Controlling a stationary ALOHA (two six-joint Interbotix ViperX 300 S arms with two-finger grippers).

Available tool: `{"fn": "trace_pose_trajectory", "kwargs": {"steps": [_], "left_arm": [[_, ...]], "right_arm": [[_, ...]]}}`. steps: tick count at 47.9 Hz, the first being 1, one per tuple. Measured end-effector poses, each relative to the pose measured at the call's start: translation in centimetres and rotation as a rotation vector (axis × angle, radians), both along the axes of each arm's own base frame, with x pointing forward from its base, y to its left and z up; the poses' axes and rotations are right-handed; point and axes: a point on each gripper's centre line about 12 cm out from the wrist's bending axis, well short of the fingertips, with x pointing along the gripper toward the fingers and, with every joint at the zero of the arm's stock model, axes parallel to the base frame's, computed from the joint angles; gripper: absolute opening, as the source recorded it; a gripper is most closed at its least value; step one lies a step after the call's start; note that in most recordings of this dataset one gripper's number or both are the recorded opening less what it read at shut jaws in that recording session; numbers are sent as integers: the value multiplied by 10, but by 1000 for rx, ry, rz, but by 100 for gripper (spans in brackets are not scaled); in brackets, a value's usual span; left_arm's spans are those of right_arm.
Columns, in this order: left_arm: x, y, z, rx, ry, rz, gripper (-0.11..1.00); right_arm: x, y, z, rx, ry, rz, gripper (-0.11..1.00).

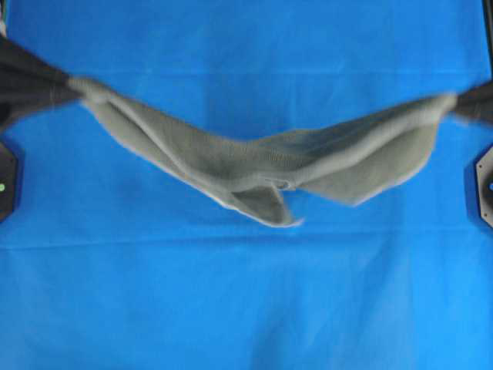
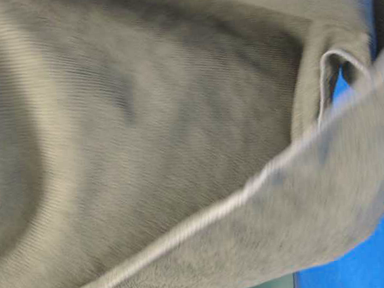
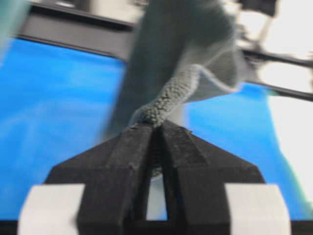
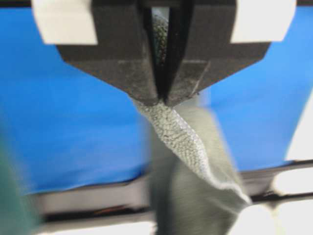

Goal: Fold a large towel.
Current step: 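Lift the towel with both grippers and shake it out in the air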

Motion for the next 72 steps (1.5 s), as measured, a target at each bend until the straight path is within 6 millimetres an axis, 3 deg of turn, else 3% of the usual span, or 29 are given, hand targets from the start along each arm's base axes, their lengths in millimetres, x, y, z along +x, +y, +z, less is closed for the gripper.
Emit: {"fn": "trace_pose_trajectory", "kwargs": {"steps": [14, 20, 26, 35, 44, 52, 61, 72], "left_arm": [[1, 84, 29, 72, -1, 333, 2], [6, 94, 48, 60, -8, 362, 2], [6, 86, 63, -23, -2, 338, 2], [-3, 34, 62, -191, 77, 173, 2], [-19, -22, 65, -271, 128, -52, 2], [-27, -62, 64, -315, 171, -236, 2], [-32, -83, 62, -368, 226, -323, 2], [-55, -76, 84, -481, 174, -298, 2]], "right_arm": [[-15, -75, 43, -190, 39, -423, 5], [-20, -95, 66, -200, 23, -535, 5], [-18, -97, 80, -119, 9, -549, 5], [-8, -75, 66, 136, 78, -441, 5], [8, -27, 54, 303, 164, -195, 5], [10, 21, 63, 341, 170, 54, 5], [4, 60, 78, 342, 136, 259, 5], [2, 65, 84, 363, 114, 285, 5]]}}
